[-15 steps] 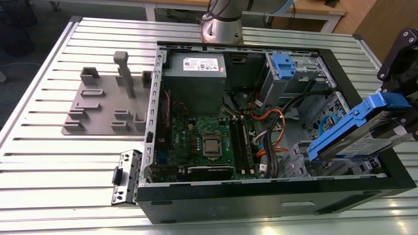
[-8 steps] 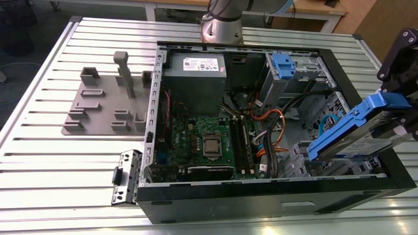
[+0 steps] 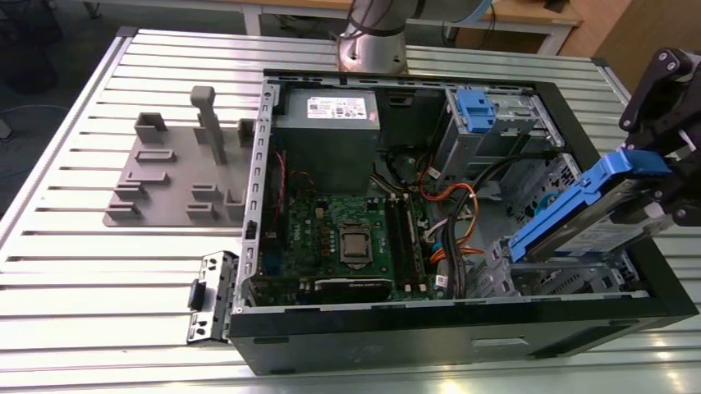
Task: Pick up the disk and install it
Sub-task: 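Insert the disk into the insertion slot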
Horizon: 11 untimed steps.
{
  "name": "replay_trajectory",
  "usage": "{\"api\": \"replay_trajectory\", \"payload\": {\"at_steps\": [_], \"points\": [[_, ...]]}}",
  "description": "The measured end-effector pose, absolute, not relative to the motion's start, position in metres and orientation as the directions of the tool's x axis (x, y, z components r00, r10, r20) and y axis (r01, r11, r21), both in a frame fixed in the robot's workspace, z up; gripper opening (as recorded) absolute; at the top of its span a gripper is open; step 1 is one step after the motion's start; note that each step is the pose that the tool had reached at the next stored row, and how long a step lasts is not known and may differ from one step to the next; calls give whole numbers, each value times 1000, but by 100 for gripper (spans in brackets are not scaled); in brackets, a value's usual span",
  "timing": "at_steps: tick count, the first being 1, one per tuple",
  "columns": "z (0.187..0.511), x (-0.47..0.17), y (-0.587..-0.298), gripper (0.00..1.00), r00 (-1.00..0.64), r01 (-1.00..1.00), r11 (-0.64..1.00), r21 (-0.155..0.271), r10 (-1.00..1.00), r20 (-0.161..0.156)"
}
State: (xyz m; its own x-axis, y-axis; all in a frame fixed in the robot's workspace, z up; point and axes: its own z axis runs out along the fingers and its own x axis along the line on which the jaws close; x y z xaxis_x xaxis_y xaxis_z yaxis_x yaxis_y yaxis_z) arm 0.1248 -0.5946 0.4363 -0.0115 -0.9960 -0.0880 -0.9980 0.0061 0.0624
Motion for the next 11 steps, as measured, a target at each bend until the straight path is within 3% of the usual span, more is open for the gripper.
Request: {"api": "replay_trajectory", "payload": {"at_steps": [11], "points": [[430,129,-587,36,-11,-998,6,63,-997,-81]]}}
